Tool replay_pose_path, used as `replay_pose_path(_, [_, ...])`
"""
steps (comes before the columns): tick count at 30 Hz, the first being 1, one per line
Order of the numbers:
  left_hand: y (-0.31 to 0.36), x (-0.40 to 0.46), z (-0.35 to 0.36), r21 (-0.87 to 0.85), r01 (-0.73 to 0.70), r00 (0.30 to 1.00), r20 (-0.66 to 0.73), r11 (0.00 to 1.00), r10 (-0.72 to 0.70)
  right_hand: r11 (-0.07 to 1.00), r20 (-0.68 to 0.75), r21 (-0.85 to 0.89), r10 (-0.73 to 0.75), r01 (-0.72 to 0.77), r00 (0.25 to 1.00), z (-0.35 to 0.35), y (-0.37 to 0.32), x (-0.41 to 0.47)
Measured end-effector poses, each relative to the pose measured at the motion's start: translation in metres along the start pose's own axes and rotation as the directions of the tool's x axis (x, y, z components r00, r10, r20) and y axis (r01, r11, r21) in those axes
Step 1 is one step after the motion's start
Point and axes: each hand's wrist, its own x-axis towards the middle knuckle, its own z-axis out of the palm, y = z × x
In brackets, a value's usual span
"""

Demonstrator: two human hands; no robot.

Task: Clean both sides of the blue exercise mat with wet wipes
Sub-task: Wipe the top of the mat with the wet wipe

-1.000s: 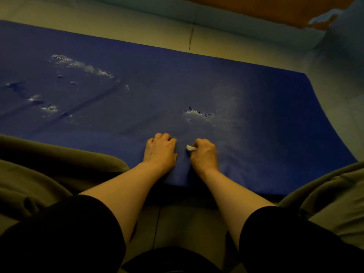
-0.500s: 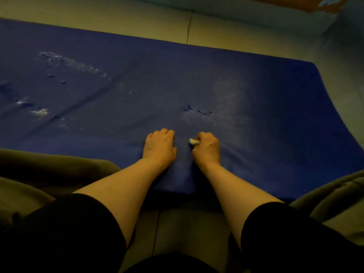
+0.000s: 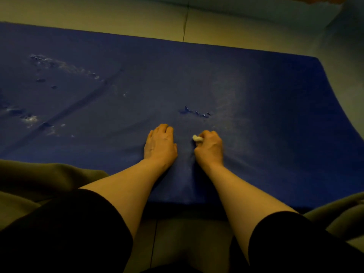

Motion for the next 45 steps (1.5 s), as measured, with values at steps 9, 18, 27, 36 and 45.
replay_pose_path(9, [0.01,0.008,0.005,-0.064,0.065,0.998,0.002,0.996,-0.065,0.998,-0.124,0.068,0.001,0.007,0.992,0.013,-0.008,0.008])
replay_pose_path(18, [0.011,0.009,0.013,-0.043,0.084,0.996,-0.024,0.996,-0.085,0.961,-0.241,0.073,0.278,-0.268,0.93,-0.017,0.021,0.046])
replay_pose_path(27, [0.015,0.016,0.019,-0.067,0.161,0.982,-0.089,0.985,-0.166,0.988,-0.036,0.139,-0.064,0.068,0.997,0.033,-0.018,0.028])
replay_pose_path(36, [0.016,0.022,0.019,-0.071,0.202,0.973,-0.099,0.977,-0.208,0.954,-0.283,0.055,0.299,-0.296,0.911,-0.008,0.018,0.07])
replay_pose_path(45, [0.022,0.031,0.018,0.001,0.251,0.966,-0.065,0.968,-0.25,0.993,-0.116,0.114,0.052,-0.039,0.992,0.017,0.0,0.063])
